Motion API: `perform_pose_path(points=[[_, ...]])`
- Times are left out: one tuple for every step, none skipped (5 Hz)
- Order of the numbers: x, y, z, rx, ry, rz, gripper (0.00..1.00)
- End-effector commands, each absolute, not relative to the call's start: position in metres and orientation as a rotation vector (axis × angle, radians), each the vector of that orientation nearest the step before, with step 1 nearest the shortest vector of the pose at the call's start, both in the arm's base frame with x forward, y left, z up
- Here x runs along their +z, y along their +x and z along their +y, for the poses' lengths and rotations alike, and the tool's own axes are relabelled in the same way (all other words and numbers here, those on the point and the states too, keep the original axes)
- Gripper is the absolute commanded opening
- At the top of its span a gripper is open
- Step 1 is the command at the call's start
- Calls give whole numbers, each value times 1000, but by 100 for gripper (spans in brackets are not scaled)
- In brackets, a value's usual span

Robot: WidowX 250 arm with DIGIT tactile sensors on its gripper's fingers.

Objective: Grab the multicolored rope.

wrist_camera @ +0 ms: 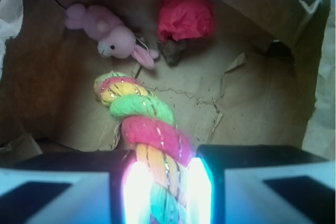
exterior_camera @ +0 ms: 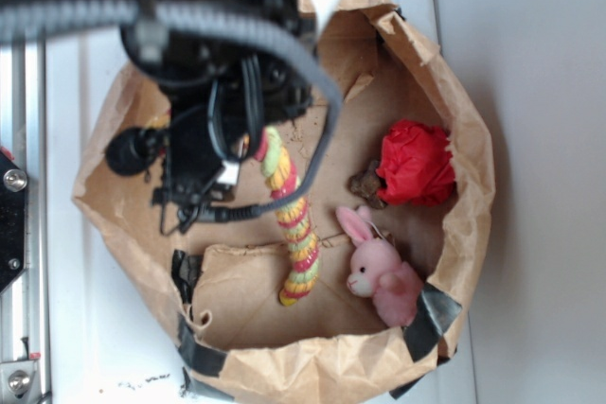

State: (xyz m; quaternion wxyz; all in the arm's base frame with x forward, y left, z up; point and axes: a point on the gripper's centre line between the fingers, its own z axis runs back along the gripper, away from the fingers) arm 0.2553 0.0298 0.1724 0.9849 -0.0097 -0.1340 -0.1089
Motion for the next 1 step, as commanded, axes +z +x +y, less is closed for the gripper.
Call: perform_pose_path(points=[[197, 273, 19, -248, 13, -331, 0]])
